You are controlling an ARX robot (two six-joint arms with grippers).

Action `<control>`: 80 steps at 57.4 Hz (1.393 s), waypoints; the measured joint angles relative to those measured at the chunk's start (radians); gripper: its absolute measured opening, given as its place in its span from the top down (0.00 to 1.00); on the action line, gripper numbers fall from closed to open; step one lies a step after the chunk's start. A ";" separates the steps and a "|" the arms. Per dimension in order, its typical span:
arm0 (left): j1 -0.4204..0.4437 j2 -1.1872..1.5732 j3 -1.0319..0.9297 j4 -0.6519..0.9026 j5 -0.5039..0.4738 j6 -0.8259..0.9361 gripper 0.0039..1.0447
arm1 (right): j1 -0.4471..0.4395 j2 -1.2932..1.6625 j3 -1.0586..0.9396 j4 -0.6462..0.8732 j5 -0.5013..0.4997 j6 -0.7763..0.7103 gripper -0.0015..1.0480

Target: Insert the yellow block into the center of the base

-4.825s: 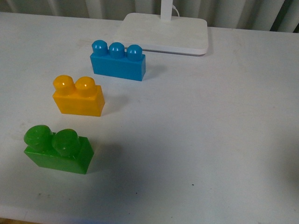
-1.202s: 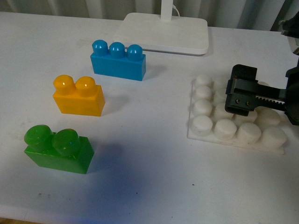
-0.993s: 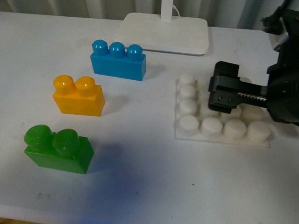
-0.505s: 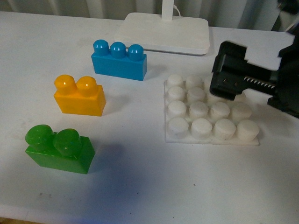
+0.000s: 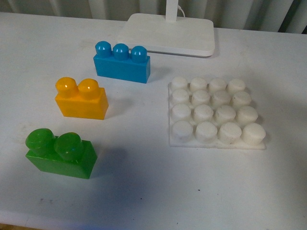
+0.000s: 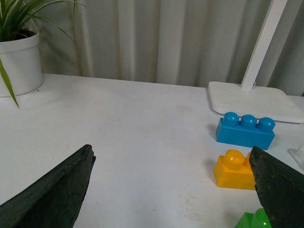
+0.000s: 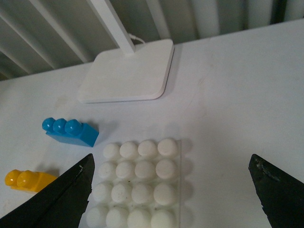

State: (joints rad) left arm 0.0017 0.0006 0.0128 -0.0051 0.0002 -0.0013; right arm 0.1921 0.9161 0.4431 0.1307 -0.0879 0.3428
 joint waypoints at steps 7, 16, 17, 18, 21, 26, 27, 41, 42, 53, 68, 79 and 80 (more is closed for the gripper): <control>0.000 0.000 0.000 0.000 0.000 0.000 0.06 | -0.125 -0.186 -0.066 -0.055 -0.075 -0.032 0.09; 0.000 0.000 0.000 0.000 0.000 0.000 0.06 | -0.298 -0.420 -0.129 -0.177 -0.222 -0.041 0.09; 0.000 0.000 0.000 0.000 0.000 0.000 0.06 | -0.319 -0.445 -0.135 -0.191 -0.236 -0.039 0.09; 0.000 0.000 0.000 0.000 0.000 0.000 0.06 | -0.338 -0.468 -0.138 -0.206 -0.243 -0.039 0.09; 0.000 0.000 0.000 0.000 0.000 0.000 0.06 | -0.370 -0.507 -0.142 -0.223 -0.246 -0.034 0.09; 0.000 0.000 0.000 0.000 0.000 0.000 0.06 | -0.378 -0.517 -0.143 -0.225 -0.248 -0.032 0.09; 0.000 0.000 0.000 0.000 0.000 0.000 0.06 | -0.378 -0.517 -0.143 -0.225 -0.248 -0.032 0.09; 0.000 0.000 0.000 0.000 0.000 0.000 0.06 | -0.206 -0.625 -0.289 0.007 0.080 -0.295 0.48; 0.000 0.000 0.000 0.000 0.000 0.000 0.06 | -0.200 -0.629 -0.294 0.007 0.078 -0.303 0.51; 0.000 0.000 0.000 0.000 0.000 0.000 0.06 | -0.196 -0.674 -0.344 0.007 0.087 -0.332 0.83; 0.000 0.000 0.000 0.000 0.000 0.000 0.06 | -0.195 -0.808 -0.378 -0.114 0.087 -0.339 0.99; 0.000 0.000 0.000 0.000 0.000 0.000 0.06 | -0.195 -0.872 -0.395 -0.135 0.087 -0.339 0.99; 0.000 0.000 0.000 0.000 0.000 0.000 0.06 | -0.195 -0.872 -0.397 -0.135 0.087 -0.339 0.99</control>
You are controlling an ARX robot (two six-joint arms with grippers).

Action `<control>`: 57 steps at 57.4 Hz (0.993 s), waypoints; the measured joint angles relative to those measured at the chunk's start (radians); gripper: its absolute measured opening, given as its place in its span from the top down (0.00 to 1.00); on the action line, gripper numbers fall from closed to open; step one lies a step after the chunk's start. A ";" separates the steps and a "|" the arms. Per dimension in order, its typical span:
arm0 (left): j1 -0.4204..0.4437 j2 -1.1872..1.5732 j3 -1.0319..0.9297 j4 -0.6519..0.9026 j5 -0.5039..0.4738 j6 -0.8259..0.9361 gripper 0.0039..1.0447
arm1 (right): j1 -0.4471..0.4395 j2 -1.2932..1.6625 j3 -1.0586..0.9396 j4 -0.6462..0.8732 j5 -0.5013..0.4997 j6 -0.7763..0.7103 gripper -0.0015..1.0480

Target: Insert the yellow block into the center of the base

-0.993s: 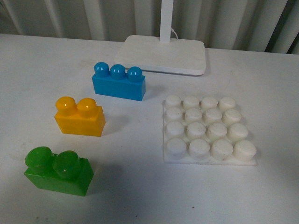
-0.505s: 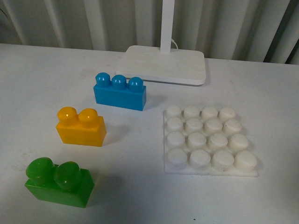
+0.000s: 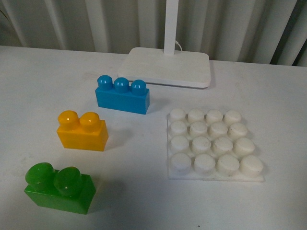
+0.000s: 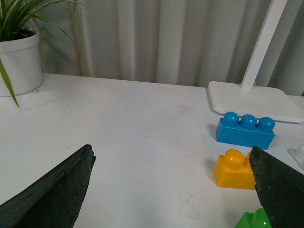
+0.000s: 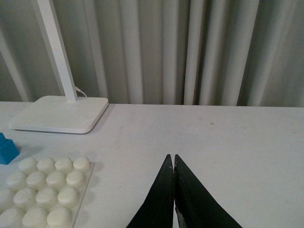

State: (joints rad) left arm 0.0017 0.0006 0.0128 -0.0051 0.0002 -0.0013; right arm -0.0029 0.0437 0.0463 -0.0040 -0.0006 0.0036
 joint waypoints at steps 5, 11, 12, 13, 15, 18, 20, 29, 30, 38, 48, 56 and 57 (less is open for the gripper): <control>0.000 0.000 0.000 0.000 0.000 0.000 0.06 | 0.000 -0.032 -0.031 0.002 -0.002 0.000 0.99; 0.000 0.000 0.000 0.000 0.001 0.000 0.06 | 0.000 -0.038 -0.040 0.001 0.000 0.000 0.99; 0.000 0.000 0.000 0.000 0.000 0.000 0.06 | 0.000 -0.038 -0.040 0.001 0.000 0.000 0.99; 0.000 0.000 0.000 0.000 0.000 0.000 0.06 | 0.000 -0.038 -0.040 0.001 0.000 0.000 0.99; 0.000 0.000 0.000 0.000 0.000 0.000 0.06 | 0.000 -0.039 -0.040 0.002 0.000 0.000 0.99; 0.000 0.000 0.000 0.000 0.000 0.000 0.06 | 0.000 -0.040 -0.040 0.002 -0.001 0.000 0.99; 0.000 0.000 0.000 0.000 0.000 0.000 0.06 | 0.000 -0.040 -0.040 0.002 -0.001 0.000 0.99; 0.000 0.000 0.000 0.000 0.000 0.000 0.06 | 0.000 -0.040 -0.040 0.002 0.000 0.000 0.99; 0.000 0.000 0.000 0.000 0.000 0.000 0.06 | 0.000 -0.040 -0.040 0.002 0.000 0.000 0.99; -0.001 0.002 0.000 -0.002 -0.002 -0.003 0.06 | 0.000 -0.040 -0.040 0.002 -0.001 -0.002 0.86; -0.018 0.266 0.071 0.111 0.066 -0.074 0.06 | 0.000 -0.040 -0.040 0.002 -0.001 -0.001 0.56; -0.019 0.560 0.230 0.198 0.216 0.090 0.06 | 0.000 -0.040 -0.040 0.002 -0.001 -0.001 0.30; -0.022 0.602 0.254 0.198 0.236 0.114 0.06 | 0.000 -0.040 -0.040 0.002 0.000 -0.001 0.27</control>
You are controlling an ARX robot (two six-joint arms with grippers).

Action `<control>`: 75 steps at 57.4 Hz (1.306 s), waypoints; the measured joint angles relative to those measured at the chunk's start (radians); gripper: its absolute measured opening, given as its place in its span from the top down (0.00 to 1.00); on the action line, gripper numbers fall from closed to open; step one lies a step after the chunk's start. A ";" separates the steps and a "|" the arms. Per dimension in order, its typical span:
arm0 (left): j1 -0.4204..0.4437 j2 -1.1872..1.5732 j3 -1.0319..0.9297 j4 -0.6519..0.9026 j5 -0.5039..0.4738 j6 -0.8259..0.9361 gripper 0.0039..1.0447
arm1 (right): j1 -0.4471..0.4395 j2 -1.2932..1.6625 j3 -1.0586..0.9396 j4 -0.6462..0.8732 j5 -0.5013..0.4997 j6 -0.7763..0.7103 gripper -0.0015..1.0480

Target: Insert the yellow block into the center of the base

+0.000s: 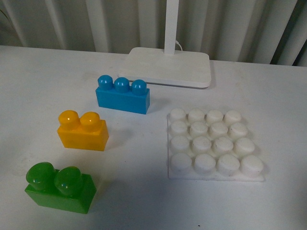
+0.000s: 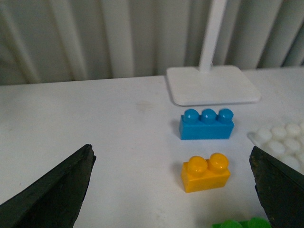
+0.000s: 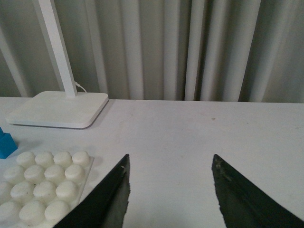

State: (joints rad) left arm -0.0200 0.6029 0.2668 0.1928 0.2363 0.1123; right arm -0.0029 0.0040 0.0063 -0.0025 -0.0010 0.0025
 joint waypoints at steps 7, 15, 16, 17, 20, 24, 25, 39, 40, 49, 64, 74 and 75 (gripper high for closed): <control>-0.026 0.233 0.140 -0.055 0.114 0.237 0.06 | 0.000 0.000 0.000 0.000 0.000 0.000 0.07; -0.069 0.453 0.318 -0.241 0.195 0.553 0.06 | 0.000 0.000 0.000 0.000 0.000 0.000 0.09; -0.074 0.477 0.341 -0.269 0.198 0.596 0.06 | 0.000 0.000 0.000 0.000 0.000 0.000 0.09; -0.079 0.500 0.366 -0.298 0.200 0.648 0.06 | 0.000 0.000 0.000 0.000 0.000 0.000 0.09; -0.094 0.555 0.426 -0.372 0.201 0.745 0.06 | 0.000 0.000 0.000 0.000 0.000 0.000 0.09; -0.115 0.621 0.505 -0.474 0.187 0.868 0.06 | 0.000 0.000 0.000 0.000 0.000 0.000 0.09; -0.121 0.638 0.526 -0.500 0.183 0.900 0.06 | 0.000 0.000 0.000 0.000 0.000 0.000 0.09; -0.173 0.830 0.696 -0.679 0.051 1.192 0.06 | 0.000 0.000 0.000 0.000 0.000 0.000 0.09; -0.174 0.837 0.702 -0.683 0.049 1.198 0.06 | 0.000 0.000 0.000 0.000 0.000 0.000 0.09; -0.181 0.935 0.793 -0.759 0.042 1.255 0.06 | 0.000 0.000 0.000 0.000 0.000 0.000 0.09; -0.204 1.077 0.903 -0.832 0.055 1.256 0.06 | 0.000 0.000 0.000 0.000 0.000 0.000 0.09; -0.215 1.130 0.924 -0.831 0.051 1.255 0.06 | 0.000 0.000 0.000 0.000 0.000 0.000 0.09; -0.217 1.136 0.925 -0.832 0.050 1.255 0.06 | 0.000 0.000 0.000 0.000 0.000 0.000 0.09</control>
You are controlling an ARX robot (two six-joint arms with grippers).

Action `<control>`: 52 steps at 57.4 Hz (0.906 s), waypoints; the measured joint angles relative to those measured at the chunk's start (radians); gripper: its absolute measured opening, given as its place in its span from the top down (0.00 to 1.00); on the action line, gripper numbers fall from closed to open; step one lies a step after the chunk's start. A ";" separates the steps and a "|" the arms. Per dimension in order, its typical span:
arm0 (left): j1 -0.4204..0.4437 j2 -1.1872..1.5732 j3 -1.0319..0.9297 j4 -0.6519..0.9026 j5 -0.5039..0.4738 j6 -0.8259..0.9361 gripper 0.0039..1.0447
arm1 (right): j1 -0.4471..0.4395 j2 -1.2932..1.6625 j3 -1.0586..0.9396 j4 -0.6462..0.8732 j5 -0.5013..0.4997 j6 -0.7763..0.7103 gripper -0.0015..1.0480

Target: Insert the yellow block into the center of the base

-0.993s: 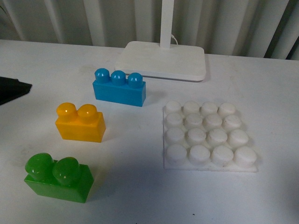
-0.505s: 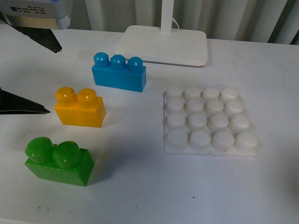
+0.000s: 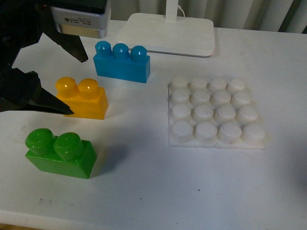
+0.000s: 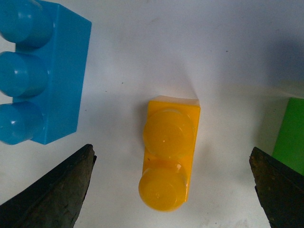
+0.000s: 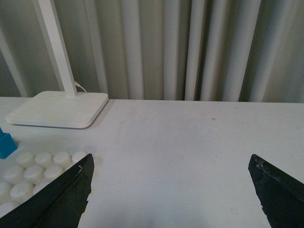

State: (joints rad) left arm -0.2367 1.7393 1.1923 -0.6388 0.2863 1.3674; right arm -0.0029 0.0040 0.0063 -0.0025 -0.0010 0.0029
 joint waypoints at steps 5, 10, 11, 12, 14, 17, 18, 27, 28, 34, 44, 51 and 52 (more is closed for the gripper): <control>-0.002 0.019 0.008 0.000 -0.007 0.000 0.06 | 0.000 0.000 0.000 0.000 0.000 0.000 0.09; -0.006 0.040 0.014 0.002 -0.016 -0.003 0.06 | 0.000 0.000 0.000 0.000 0.000 0.000 0.09; -0.006 0.046 0.016 0.003 -0.018 -0.003 0.06 | 0.000 0.000 0.000 0.000 0.000 0.000 0.09; -0.007 0.051 0.019 0.004 -0.018 -0.003 0.06 | 0.000 0.000 0.000 0.000 0.000 0.000 0.09; -0.008 0.058 0.023 0.005 -0.019 -0.005 0.06 | 0.000 0.000 0.000 0.000 0.000 0.000 0.09; -0.010 0.065 0.026 0.005 -0.019 -0.006 0.07 | 0.000 0.000 0.000 0.000 0.000 0.000 0.09; -0.010 0.066 0.026 0.006 -0.019 -0.006 0.08 | 0.000 0.000 0.000 0.000 0.000 0.000 0.09; -0.015 0.084 0.027 0.001 -0.024 -0.008 0.33 | 0.000 0.000 0.000 0.000 0.000 0.000 0.09; -0.015 0.085 0.027 0.000 -0.026 -0.008 0.34 | 0.000 0.000 0.000 0.000 0.000 0.000 0.09; -0.018 0.092 0.027 -0.003 -0.029 -0.009 0.50 | 0.000 0.000 0.000 0.000 0.000 0.000 0.09; -0.029 0.088 0.050 -0.040 0.013 -0.033 0.70 | 0.000 0.000 0.000 0.000 0.000 0.000 0.09; -0.051 0.069 0.077 -0.076 0.043 -0.046 0.70 | 0.000 0.000 0.000 0.000 0.000 0.000 0.09; -0.055 0.067 0.079 -0.076 0.048 -0.048 0.70 | 0.000 0.000 0.000 0.000 0.000 0.000 0.09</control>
State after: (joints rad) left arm -0.2913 1.8061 1.2716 -0.7151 0.3340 1.3197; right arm -0.0029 0.0040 0.0063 -0.0025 -0.0013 0.0025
